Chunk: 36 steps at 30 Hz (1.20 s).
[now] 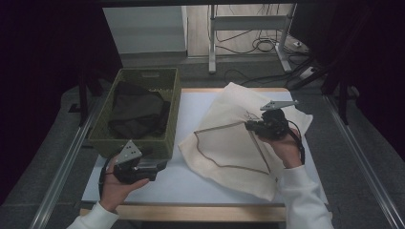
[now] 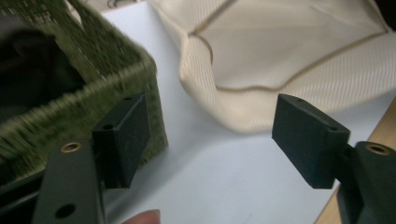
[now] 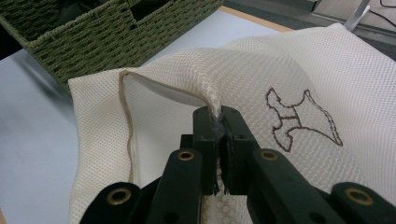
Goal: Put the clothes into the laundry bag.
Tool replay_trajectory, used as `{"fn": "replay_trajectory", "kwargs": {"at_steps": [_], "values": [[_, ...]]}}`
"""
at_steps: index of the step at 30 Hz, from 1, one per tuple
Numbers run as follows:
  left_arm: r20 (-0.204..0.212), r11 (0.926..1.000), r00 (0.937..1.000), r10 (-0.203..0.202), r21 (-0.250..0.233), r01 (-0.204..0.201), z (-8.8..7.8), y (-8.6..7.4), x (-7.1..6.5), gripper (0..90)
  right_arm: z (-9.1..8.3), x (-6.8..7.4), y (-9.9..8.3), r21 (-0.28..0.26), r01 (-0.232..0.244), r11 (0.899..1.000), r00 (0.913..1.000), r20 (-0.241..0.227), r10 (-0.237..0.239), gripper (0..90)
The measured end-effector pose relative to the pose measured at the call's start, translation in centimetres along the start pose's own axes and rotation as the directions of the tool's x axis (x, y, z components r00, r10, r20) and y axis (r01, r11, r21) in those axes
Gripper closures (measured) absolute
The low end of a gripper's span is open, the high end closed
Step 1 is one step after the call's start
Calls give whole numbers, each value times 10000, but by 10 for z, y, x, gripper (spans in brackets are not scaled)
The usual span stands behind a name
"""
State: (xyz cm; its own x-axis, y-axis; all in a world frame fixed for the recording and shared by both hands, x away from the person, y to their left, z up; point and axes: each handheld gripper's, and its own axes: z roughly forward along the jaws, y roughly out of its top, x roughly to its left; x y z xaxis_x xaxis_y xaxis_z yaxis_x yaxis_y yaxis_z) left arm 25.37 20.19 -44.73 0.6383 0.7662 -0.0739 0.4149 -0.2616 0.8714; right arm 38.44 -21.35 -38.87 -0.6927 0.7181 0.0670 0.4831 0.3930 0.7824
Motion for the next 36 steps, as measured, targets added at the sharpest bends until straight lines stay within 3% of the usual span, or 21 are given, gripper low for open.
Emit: {"fn": "replay_trajectory", "kwargs": {"at_steps": [6,10,17,26,36], "values": [[109,9992,9992,-388,8,388,-1,8,8,264,-1,0,0,-20,-26,10000,10000,14,26,854],[-110,9994,9994,-315,-132,313,-2,12,9,266,-2,-1,-1,-19,-41,10000,10000,29,42,855],[-143,9996,9997,-207,-178,204,-3,29,13,264,-2,-1,-1,-41,-36,10000,10000,42,36,855],[-48,9983,9988,-494,-297,492,-1,53,32,258,-3,-1,-1,-67,-53,10000,10000,42,53,855],[-208,9978,9979,-613,-265,607,4,66,44,247,-3,-1,-1,-104,-1,9999,9999,114,2,855]]}}
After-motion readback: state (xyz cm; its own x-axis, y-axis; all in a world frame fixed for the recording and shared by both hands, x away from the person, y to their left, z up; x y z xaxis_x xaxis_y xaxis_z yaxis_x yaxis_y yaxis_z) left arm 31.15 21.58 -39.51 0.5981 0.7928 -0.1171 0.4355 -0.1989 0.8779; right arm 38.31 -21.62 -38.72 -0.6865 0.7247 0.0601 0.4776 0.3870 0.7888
